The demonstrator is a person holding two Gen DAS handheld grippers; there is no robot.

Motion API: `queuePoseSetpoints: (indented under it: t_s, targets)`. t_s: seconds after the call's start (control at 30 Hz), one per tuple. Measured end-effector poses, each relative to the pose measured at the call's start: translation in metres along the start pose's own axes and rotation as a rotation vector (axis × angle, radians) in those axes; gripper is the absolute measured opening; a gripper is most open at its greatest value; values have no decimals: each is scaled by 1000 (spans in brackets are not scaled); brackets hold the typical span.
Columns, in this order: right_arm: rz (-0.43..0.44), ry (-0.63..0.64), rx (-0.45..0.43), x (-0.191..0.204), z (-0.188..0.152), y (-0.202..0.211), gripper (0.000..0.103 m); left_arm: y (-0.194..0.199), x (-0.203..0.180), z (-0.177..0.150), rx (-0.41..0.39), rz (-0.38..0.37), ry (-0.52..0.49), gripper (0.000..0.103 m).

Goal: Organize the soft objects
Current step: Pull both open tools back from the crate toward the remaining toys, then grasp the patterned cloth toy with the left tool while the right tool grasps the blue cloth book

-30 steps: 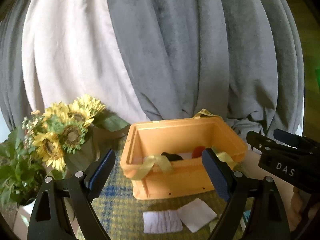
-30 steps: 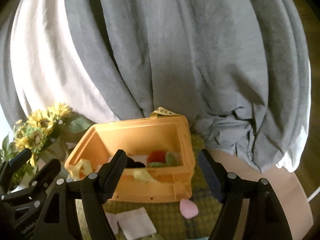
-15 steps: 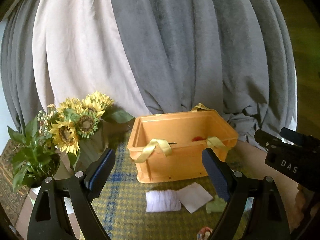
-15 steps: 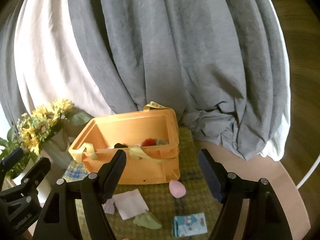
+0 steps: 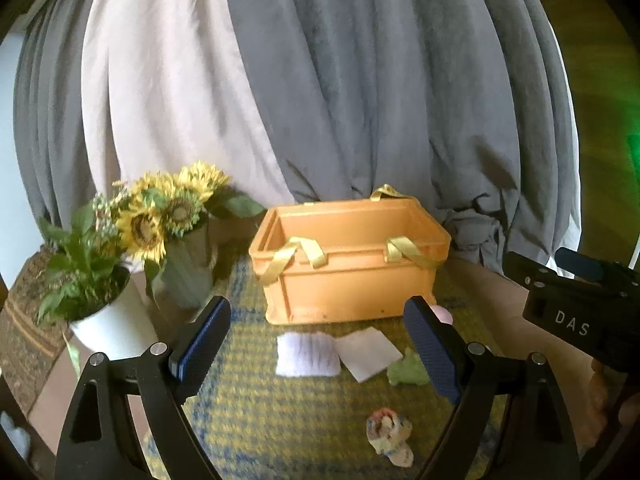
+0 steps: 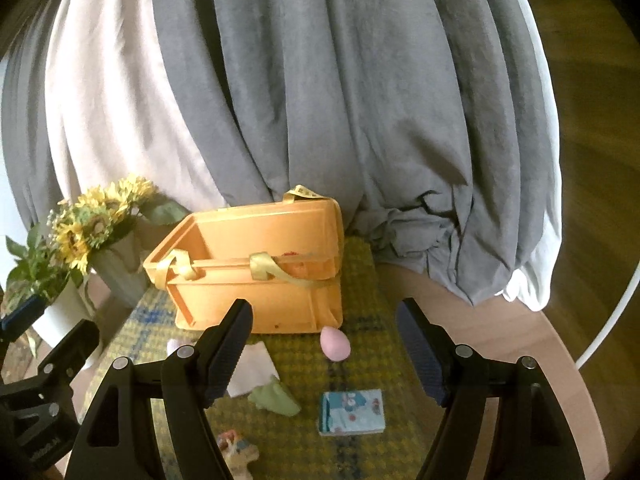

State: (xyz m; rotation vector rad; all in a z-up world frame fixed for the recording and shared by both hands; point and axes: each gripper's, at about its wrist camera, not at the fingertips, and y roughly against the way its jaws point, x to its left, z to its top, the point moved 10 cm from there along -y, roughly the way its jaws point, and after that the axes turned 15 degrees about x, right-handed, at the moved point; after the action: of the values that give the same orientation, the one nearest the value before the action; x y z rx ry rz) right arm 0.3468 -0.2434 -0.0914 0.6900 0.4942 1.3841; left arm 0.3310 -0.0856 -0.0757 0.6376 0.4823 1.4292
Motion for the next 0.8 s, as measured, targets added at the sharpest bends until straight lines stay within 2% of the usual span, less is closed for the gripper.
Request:
queuePoseSetpoints:
  t_s: [0.37, 0.8]
  targets:
    - [43, 38, 67, -12, -29, -14, 75, -7, -20, -37, 60, 31, 29, 89]
    - [87, 76, 191, -25, -71, -57, 75, -34, -44, -87, 168, 50, 51, 89]
